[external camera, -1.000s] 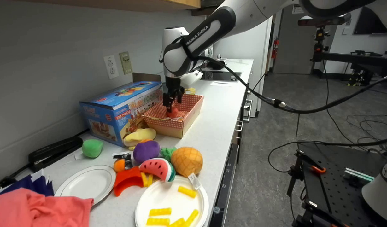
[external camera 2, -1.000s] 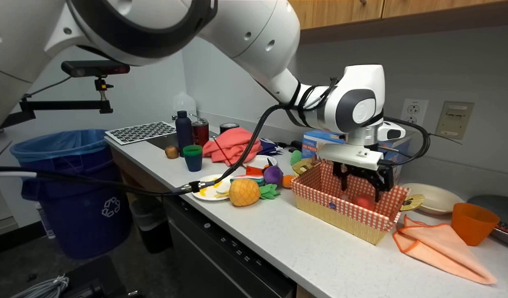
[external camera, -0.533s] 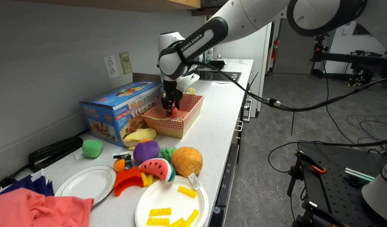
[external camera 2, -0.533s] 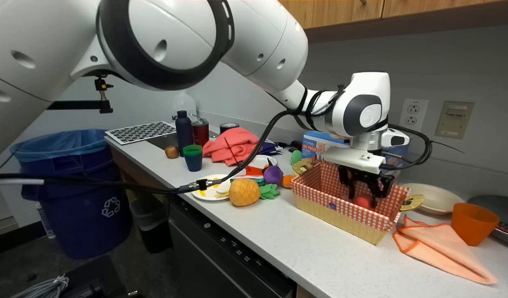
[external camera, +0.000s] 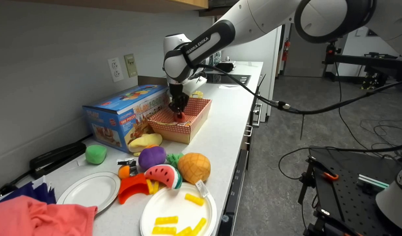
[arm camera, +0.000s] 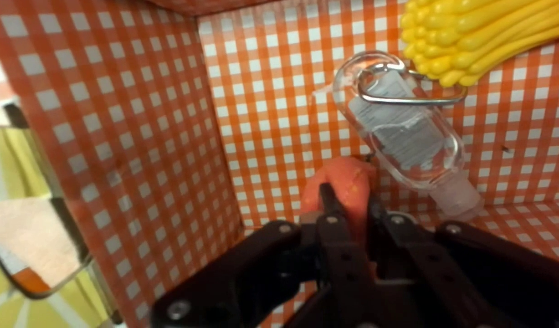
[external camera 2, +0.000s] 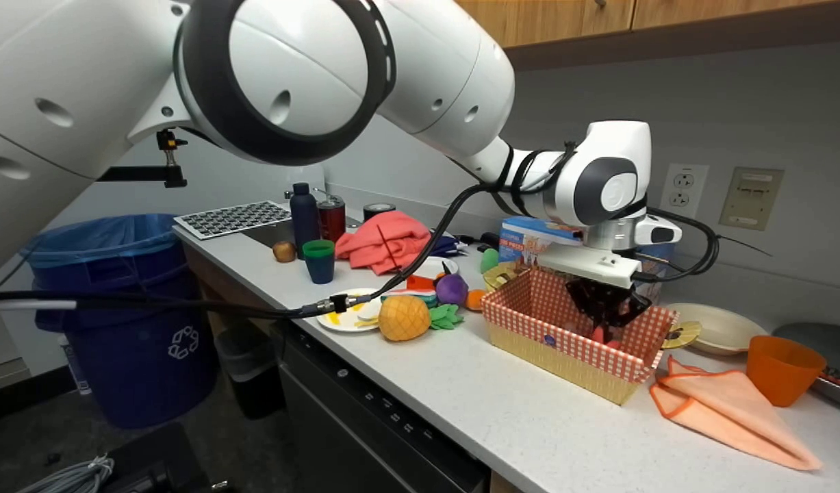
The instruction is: Remove all the items from the fruit box and put them on the counter
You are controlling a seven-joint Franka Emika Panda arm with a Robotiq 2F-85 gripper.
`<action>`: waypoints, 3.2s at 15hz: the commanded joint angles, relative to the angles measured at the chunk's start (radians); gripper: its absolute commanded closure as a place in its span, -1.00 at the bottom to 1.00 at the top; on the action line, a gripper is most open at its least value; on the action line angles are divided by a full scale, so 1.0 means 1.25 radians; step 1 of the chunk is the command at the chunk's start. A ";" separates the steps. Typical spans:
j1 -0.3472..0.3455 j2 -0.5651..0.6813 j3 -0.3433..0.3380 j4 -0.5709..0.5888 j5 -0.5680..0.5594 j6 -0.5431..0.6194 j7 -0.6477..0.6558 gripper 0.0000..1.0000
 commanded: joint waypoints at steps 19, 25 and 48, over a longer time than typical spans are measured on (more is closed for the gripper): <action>0.122 -0.512 0.160 -0.648 -0.032 0.217 -0.276 0.94; 0.135 -0.500 0.154 -0.692 -0.062 0.239 -0.265 -0.02; 0.169 -0.817 0.117 -0.869 0.144 0.243 -0.356 -1.00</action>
